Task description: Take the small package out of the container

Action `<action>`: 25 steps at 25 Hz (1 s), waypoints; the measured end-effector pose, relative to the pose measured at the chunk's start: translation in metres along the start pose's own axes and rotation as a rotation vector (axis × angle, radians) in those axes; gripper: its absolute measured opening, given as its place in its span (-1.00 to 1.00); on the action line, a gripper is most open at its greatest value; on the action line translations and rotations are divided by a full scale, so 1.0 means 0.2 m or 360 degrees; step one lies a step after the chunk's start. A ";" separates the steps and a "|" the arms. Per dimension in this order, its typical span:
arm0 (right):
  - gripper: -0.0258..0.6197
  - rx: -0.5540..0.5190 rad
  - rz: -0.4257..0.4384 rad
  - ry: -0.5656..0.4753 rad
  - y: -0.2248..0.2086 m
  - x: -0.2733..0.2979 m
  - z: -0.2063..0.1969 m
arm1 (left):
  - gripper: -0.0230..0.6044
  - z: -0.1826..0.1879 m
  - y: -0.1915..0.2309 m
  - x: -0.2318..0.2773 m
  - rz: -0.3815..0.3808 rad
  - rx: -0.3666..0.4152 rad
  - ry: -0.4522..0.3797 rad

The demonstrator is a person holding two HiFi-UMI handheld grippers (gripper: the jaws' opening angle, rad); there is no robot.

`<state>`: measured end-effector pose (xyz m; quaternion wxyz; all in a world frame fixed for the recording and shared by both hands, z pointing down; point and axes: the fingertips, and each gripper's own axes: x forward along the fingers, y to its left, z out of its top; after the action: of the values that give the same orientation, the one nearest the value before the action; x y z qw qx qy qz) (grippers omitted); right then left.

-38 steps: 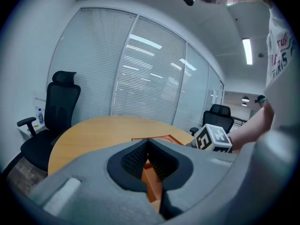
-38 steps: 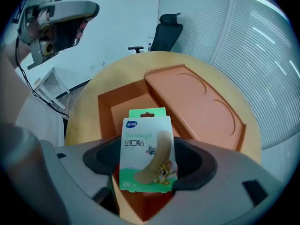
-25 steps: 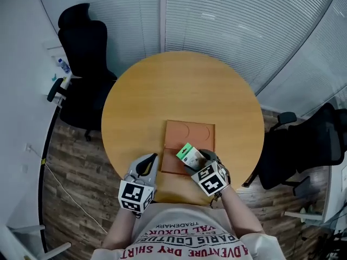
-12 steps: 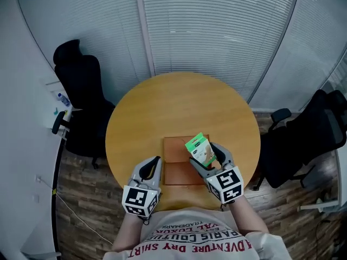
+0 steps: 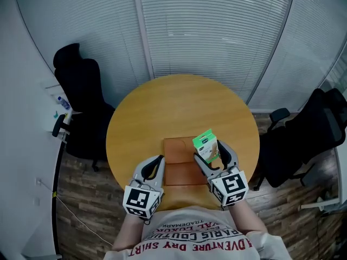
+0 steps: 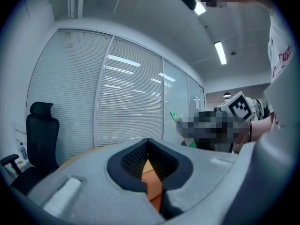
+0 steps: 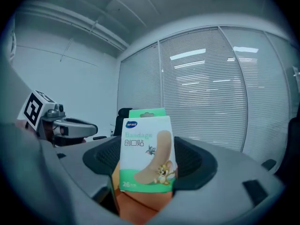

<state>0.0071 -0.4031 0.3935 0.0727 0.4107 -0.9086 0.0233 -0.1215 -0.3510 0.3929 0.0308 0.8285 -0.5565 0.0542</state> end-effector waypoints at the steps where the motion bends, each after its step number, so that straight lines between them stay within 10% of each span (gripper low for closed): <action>1: 0.18 0.0007 -0.0003 0.0002 0.00 0.00 -0.01 | -0.89 0.00 0.00 0.00 0.0001 -0.0001 0.0001; 25: 0.18 0.0039 0.0041 0.0066 0.00 0.02 -0.07 | -0.89 0.00 0.00 0.05 0.0009 -0.0035 0.0021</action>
<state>0.0059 -0.4037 0.4077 0.0862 0.3992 -0.9117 0.0439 -0.1177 -0.3603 0.3939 0.0434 0.8261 -0.5592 0.0535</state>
